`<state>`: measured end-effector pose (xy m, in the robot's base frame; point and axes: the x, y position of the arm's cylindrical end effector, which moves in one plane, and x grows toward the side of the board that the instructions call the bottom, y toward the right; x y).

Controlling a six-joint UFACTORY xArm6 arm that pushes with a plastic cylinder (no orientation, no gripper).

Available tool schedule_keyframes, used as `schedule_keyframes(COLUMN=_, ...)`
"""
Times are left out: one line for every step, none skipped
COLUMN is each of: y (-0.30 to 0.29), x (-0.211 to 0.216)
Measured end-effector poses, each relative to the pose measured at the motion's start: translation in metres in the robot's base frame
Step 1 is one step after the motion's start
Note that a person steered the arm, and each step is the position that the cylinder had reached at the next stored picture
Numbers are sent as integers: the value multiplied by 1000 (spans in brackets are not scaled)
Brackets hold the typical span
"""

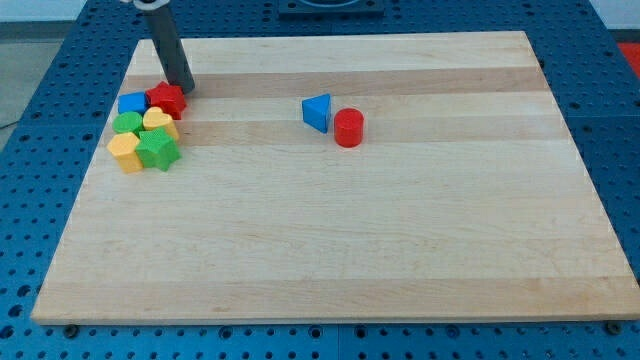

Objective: Point your arm at the red circle

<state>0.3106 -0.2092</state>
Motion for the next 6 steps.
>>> schedule_keyframes(y=0, x=19)
schedule_keyframes(y=0, x=16)
schedule_keyframes(y=28, x=9)
schedule_keyframes(y=106, x=7)
schedule_keyframes(y=194, x=5)
schedule_keyframes(y=264, x=4)
